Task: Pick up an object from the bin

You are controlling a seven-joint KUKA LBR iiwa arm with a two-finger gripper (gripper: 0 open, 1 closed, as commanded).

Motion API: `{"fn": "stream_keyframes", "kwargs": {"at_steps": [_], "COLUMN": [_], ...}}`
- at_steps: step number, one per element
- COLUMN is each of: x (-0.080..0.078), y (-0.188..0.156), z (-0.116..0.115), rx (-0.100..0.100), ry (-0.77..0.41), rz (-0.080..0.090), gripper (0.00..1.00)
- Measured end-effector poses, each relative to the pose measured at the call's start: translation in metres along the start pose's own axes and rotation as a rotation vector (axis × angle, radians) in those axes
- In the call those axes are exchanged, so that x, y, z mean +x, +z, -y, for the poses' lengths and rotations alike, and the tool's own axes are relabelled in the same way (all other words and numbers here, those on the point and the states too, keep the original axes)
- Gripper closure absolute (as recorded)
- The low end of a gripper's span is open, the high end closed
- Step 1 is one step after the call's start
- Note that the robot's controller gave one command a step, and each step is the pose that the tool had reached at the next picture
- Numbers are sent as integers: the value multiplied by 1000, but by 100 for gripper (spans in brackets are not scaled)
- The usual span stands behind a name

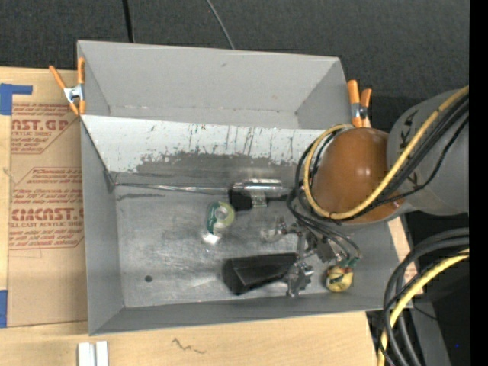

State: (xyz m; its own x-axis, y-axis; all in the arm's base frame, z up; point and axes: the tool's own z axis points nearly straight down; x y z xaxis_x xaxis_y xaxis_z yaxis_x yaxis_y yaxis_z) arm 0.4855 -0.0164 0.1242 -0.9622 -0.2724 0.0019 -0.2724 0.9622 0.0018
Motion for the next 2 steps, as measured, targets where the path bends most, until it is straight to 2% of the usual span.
{"fn": "stream_keyframes", "kwargs": {"at_steps": [1,2], "x": [-3,-7], "y": [38,52], "z": [-8,-19], "rx": [3,5], "ry": [-149,42], "rz": [6,13], "gripper": [0,100]}}
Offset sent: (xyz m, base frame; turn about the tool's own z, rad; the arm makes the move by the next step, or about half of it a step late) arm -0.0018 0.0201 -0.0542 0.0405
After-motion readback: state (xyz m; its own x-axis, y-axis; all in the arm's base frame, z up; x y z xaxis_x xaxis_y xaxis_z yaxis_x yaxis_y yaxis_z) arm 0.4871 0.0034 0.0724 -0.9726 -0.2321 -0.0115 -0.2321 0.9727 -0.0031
